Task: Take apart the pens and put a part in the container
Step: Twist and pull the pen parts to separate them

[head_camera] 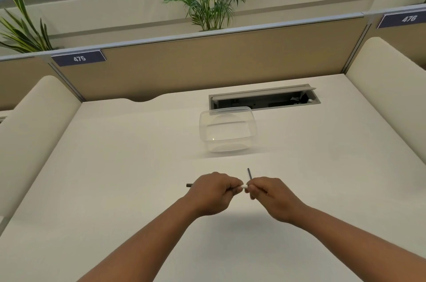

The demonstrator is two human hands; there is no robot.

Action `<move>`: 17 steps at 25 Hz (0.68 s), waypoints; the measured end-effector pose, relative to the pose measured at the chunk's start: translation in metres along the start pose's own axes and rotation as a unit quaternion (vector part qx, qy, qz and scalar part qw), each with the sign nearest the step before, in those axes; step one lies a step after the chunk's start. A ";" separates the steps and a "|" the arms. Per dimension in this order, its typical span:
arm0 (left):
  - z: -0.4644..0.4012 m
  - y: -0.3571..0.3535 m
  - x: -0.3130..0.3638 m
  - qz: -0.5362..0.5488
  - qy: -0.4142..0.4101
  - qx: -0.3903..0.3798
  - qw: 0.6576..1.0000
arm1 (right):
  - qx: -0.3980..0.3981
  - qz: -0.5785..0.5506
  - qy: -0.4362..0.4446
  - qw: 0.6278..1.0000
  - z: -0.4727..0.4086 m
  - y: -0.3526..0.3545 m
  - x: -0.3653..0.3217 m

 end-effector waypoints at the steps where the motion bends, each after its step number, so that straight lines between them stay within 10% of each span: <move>1: -0.001 0.000 -0.001 -0.031 -0.010 0.010 0.999 | -0.075 -0.146 -0.101 0.981 -0.002 0.001 -0.004; 4: 0.000 -0.004 -0.003 -0.079 -0.027 0.016 0.996 | -0.198 -0.342 -0.262 0.880 -0.004 -0.001 -0.008; 9: -0.004 -0.002 -0.006 0.136 0.065 -0.047 0.987 | -0.068 -0.119 -0.090 0.986 -0.002 -0.002 -0.005; 13: -0.005 0.000 -0.006 0.189 0.098 -0.100 0.972 | -0.032 0.115 0.068 0.991 0.003 0.001 0.004; 15: -0.004 -0.002 -0.005 0.099 0.069 -0.069 0.990 | -0.076 -0.069 -0.036 0.994 0.003 -0.003 0.002; 17: -0.001 -0.006 -0.005 0.001 0.011 -0.034 0.999 | -0.162 -0.296 -0.195 0.921 0.001 -0.002 -0.005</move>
Point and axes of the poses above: each hand's wrist, its own z-axis away from the middle knuckle, its own y-axis out of the back of the hand, x = y × z, the point moved 1 cm from there along -z, towards the middle knuckle, and after that the axes turned 12 degrees about z, right-handed, at the moved point
